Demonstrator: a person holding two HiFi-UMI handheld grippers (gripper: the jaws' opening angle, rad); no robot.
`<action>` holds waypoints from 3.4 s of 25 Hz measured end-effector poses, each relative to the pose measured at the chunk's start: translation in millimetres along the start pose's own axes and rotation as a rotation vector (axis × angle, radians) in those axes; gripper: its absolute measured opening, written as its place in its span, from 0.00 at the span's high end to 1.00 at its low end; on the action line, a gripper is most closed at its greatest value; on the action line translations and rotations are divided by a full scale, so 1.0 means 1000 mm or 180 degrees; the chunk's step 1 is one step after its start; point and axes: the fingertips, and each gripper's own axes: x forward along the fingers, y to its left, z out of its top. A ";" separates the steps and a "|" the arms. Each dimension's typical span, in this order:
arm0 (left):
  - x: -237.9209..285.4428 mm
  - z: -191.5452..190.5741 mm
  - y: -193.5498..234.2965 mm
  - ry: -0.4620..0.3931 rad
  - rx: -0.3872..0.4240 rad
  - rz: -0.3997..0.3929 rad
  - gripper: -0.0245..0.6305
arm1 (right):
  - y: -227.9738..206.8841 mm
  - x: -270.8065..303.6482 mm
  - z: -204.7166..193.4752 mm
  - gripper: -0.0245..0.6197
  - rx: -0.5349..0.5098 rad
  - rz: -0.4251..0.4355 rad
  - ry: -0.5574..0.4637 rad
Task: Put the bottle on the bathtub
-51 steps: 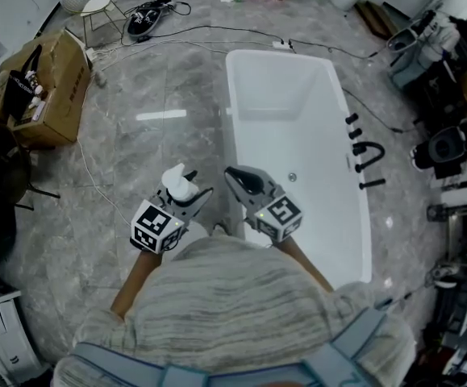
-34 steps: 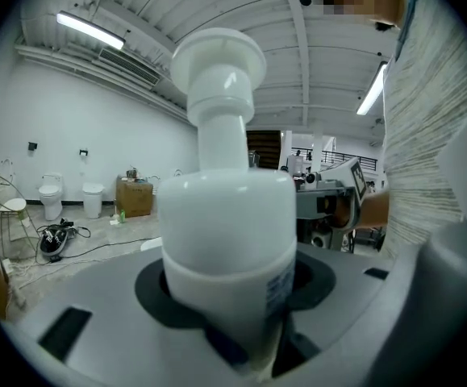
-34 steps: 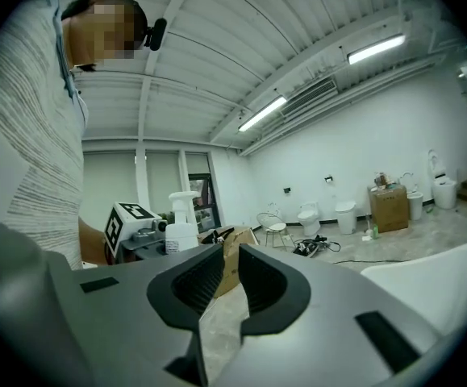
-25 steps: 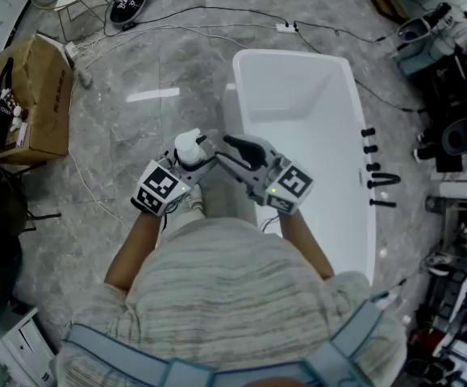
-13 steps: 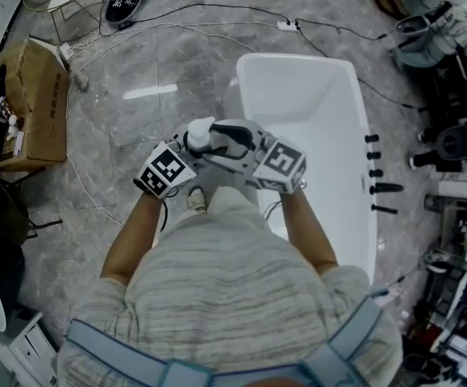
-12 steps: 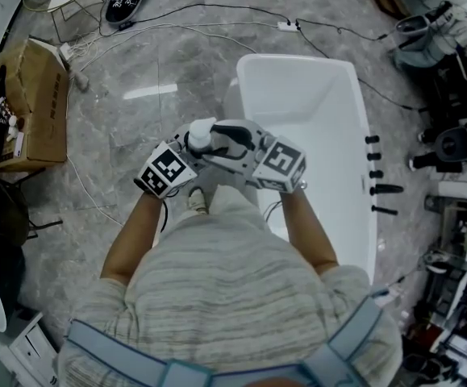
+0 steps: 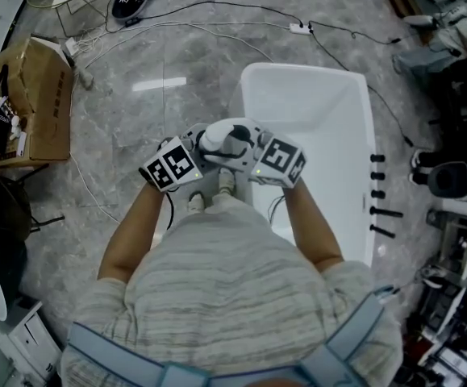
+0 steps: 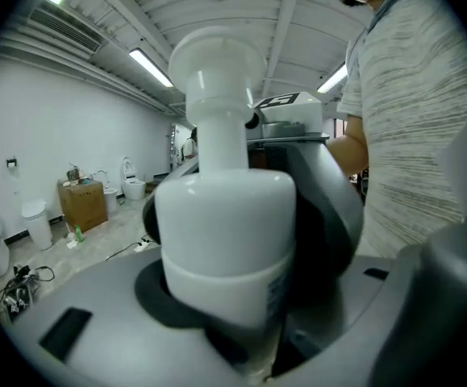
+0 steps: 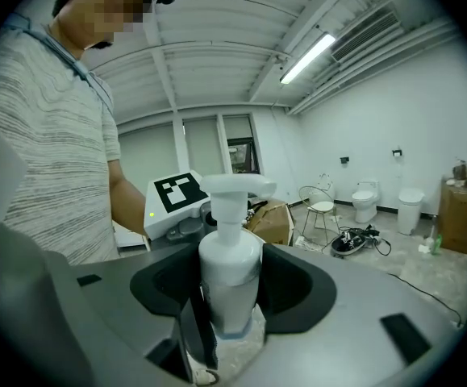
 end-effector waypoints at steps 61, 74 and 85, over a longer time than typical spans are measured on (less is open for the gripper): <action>0.143 -0.166 0.120 0.0168 -0.1102 0.0520 0.94 | -0.253 -0.060 -0.314 0.62 0.1507 -0.3274 0.0210; 0.148 -0.209 0.105 -0.0043 -0.1311 0.0562 0.96 | -0.264 -0.040 -0.362 0.62 0.1321 -0.3621 0.0216; 0.147 -0.211 0.104 -0.0116 -0.1318 0.0567 0.96 | -0.258 -0.032 -0.361 0.62 0.1302 -0.3688 0.0204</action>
